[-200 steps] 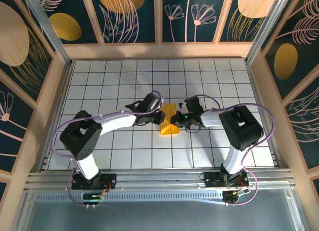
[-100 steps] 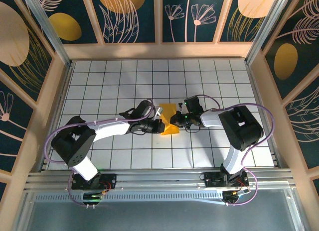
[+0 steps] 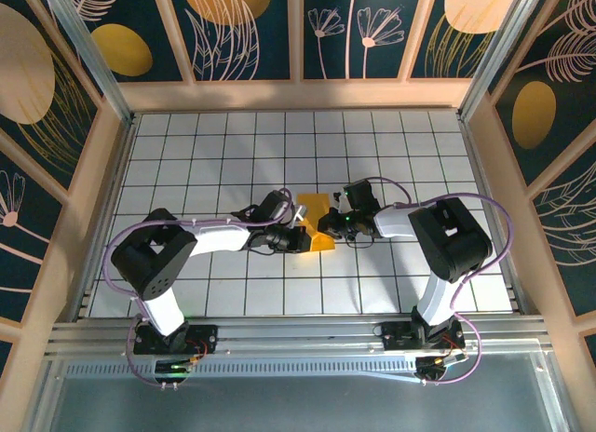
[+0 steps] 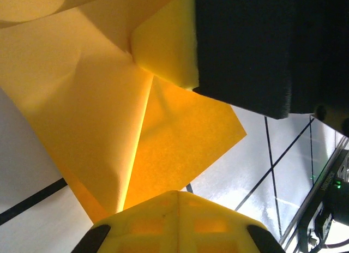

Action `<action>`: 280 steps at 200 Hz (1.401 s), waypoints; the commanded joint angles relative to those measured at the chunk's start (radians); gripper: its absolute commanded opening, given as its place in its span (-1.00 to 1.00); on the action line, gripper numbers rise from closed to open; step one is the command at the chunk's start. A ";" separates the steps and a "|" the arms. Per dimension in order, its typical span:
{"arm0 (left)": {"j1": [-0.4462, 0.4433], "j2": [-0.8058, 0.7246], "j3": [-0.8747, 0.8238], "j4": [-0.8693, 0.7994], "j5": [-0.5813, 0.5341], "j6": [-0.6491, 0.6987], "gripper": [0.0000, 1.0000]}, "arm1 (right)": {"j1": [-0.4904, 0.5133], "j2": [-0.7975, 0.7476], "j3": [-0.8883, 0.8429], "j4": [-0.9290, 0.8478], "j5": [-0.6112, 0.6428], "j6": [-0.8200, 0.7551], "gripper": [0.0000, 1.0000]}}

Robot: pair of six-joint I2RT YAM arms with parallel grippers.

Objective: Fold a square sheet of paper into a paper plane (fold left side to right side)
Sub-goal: Fold the triangle a second time at the center of the table.

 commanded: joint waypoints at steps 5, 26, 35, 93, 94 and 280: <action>0.002 0.027 0.020 0.009 -0.016 -0.003 -0.87 | 0.017 0.039 -0.016 -0.037 0.038 -0.019 -1.00; 0.002 0.038 0.014 0.009 -0.025 -0.004 -0.87 | 0.017 0.041 -0.013 -0.039 0.038 -0.022 -1.00; 0.002 0.041 0.012 0.009 -0.027 -0.003 -0.87 | 0.017 0.041 -0.012 -0.041 0.038 -0.022 -1.00; 0.002 0.051 -0.003 0.012 -0.033 -0.003 -0.88 | 0.017 0.042 -0.011 -0.047 0.039 -0.028 -1.00; 0.002 0.050 -0.004 0.012 -0.033 -0.003 -0.87 | 0.017 0.041 -0.011 -0.046 0.039 -0.028 -1.00; 0.002 0.064 -0.047 0.042 0.009 -0.017 -0.87 | 0.018 0.045 0.007 -0.077 0.046 -0.039 -1.00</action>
